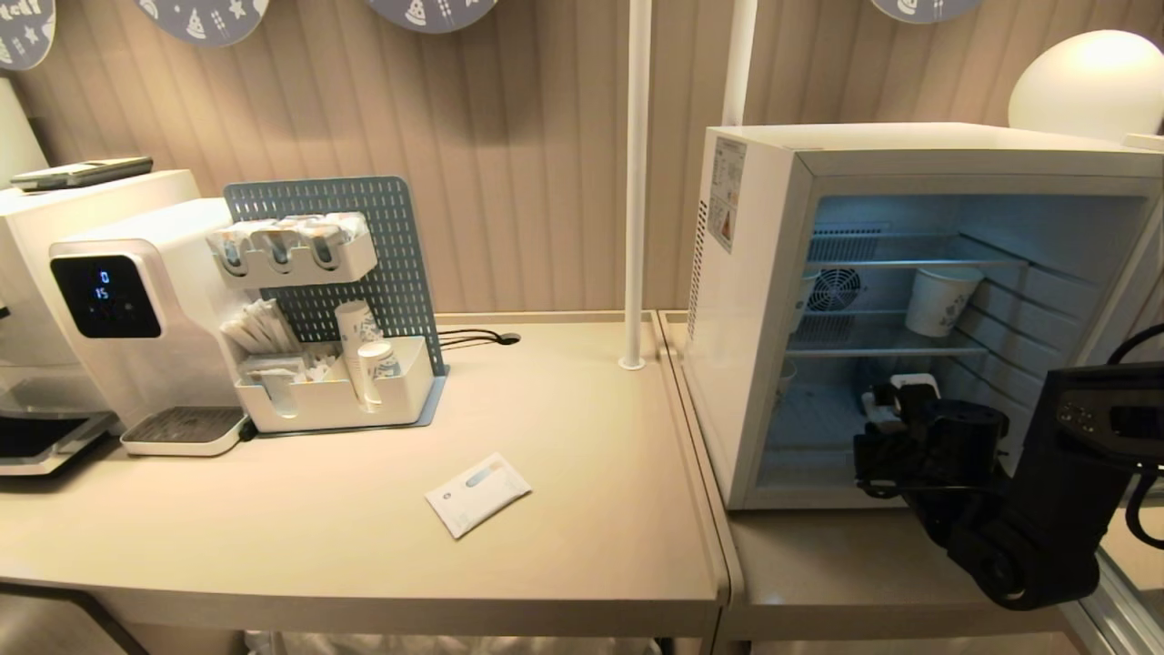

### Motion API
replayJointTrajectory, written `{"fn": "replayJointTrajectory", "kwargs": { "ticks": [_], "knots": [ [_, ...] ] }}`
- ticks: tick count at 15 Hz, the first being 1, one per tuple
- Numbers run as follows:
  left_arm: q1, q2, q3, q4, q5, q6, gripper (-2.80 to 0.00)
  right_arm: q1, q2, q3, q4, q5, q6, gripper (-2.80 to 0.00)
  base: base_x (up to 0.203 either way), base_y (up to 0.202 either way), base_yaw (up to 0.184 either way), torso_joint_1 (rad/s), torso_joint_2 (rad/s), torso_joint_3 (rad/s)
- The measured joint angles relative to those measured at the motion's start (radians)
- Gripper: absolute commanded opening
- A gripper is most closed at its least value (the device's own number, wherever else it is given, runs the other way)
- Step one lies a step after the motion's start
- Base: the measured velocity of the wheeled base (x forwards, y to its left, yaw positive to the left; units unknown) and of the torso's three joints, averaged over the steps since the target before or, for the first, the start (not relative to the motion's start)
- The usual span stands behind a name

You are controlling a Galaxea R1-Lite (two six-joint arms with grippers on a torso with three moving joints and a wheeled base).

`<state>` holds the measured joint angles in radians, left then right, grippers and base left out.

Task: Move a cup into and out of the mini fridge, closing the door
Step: Put the yoghurt in the freezer

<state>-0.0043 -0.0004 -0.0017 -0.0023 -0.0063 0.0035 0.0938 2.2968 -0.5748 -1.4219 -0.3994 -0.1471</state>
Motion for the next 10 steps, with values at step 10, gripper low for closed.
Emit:
{"fn": "replayJointTrajectory", "kwargs": {
  "ticks": [10],
  "knots": [
    [0.0,0.0,0.0,0.001,0.001,0.0,-2.8,0.051,0.026,-0.024,-0.077,0.014,0.069,-2.8,0.0,0.0,0.0,0.0,0.0,0.0]
  ]
}}
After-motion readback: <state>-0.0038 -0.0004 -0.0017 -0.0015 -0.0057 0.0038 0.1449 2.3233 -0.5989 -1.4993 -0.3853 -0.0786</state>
